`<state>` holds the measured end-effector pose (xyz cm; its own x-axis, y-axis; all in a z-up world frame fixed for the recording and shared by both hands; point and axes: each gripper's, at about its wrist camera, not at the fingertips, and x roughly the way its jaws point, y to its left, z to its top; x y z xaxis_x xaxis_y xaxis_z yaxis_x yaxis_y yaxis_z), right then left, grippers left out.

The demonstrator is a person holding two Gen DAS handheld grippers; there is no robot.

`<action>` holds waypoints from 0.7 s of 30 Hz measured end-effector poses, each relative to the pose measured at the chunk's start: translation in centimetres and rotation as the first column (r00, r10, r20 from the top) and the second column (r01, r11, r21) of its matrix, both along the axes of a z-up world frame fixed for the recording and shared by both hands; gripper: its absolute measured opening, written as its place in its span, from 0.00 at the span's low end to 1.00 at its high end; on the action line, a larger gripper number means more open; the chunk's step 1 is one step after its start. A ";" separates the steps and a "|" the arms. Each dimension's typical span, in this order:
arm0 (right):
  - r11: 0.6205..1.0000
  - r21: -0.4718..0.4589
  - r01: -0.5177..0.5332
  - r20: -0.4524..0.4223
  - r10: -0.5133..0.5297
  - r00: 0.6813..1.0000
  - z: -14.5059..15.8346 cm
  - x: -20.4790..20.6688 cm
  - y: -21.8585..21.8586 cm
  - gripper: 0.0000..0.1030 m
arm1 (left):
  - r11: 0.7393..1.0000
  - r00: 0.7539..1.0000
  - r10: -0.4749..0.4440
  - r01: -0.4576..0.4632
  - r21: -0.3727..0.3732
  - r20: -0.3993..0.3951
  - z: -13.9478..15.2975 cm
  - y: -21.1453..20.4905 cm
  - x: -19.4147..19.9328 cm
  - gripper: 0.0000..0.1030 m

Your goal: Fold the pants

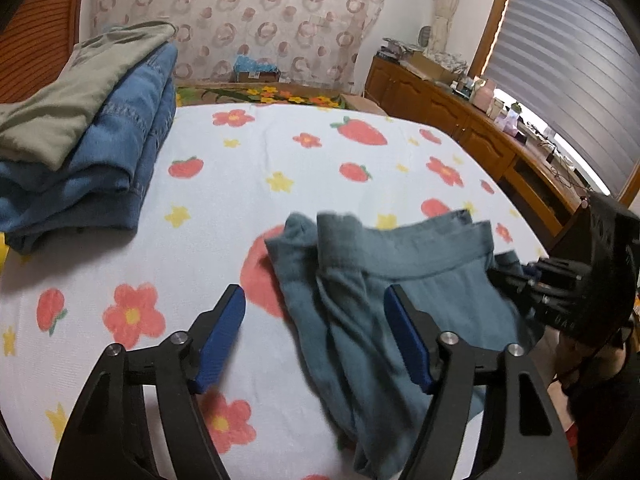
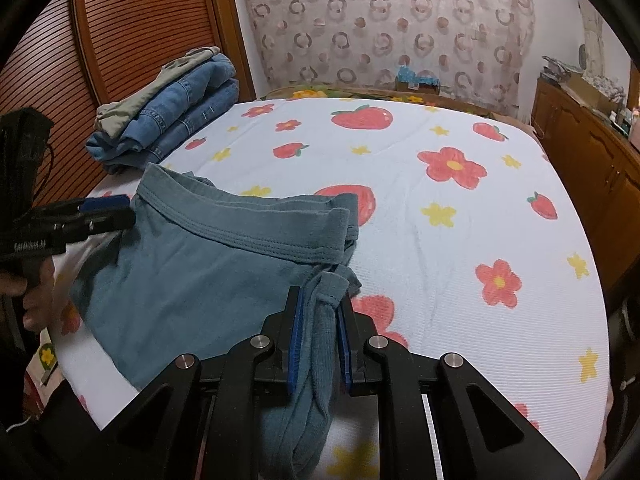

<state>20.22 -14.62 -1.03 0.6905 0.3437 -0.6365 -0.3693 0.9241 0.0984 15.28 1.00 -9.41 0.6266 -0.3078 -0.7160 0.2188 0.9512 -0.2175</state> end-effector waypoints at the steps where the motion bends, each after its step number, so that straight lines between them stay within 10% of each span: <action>1: 1.000 0.005 0.000 -0.002 0.000 1.000 0.0 0.0 -0.1 0.15 | 1.000 1.000 0.000 0.000 0.008 -0.002 0.1 -0.1 0.3 0.64; 21: 1.000 0.021 0.001 -0.007 -0.001 1.000 0.0 0.2 -0.1 0.15 | 0.999 0.999 -0.017 0.018 0.049 -0.031 -1.5 -0.9 2.3 0.58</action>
<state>20.43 -14.76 -1.05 0.6863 0.3564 -0.6341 -0.3678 0.9221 0.1202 17.55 0.06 -10.94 0.5993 -0.2822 -0.7492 0.2295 0.9571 -0.1769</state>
